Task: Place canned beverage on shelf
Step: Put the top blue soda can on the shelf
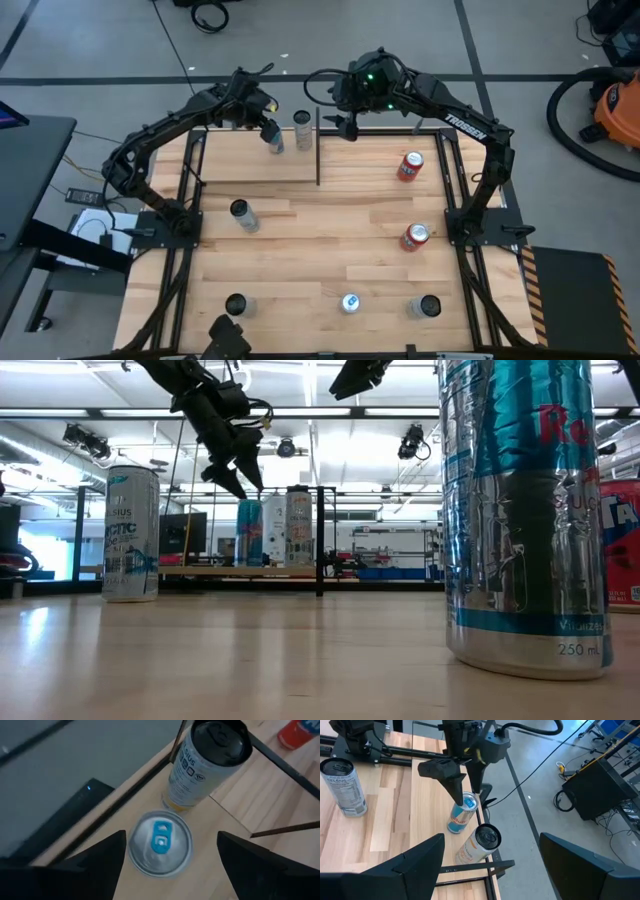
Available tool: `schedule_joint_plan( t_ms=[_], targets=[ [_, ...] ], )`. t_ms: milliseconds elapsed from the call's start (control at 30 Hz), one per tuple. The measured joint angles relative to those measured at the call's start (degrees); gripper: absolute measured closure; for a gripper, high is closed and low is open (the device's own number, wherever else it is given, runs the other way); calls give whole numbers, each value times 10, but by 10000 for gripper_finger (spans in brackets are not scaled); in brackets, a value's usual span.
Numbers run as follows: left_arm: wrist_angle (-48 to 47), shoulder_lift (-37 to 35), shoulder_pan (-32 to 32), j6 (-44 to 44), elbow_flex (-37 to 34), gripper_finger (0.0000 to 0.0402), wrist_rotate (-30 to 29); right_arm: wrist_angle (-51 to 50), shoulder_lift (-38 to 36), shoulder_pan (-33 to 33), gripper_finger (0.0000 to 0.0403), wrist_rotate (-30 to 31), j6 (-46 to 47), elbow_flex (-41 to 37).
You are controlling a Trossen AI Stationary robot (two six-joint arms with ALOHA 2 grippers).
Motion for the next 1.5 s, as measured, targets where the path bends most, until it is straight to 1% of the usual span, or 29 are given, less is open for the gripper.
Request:
schedule_joint_plan(
  t_ms=[100,233,300,433,800,1033,1300,1500],
  targets=[
    [-5,2,-5,-49,0,88,-11,-5,0,0,69,0,0,0],
    [-17,3,-6,-52,-1,88,-19,-6,0,0,69,0,0,0],
    [-22,3,-6,-57,-1,88,-39,-6,0,0,69,0,0,0],
    [-23,3,-5,-58,-1,88,-50,-6,0,0,69,0,-1,0],
    [-23,3,-18,-29,-1,88,-49,-6,0,0,69,0,-2,0],
    [-23,3,-16,-27,-1,88,-57,-6,0,0,69,0,-2,0],
    [-20,38,-25,-14,-1,88,-52,-5,0,0,69,0,-2,0],
    [-14,44,-24,-10,-1,88,-50,-6,0,0,69,0,-2,0]
  ],
)
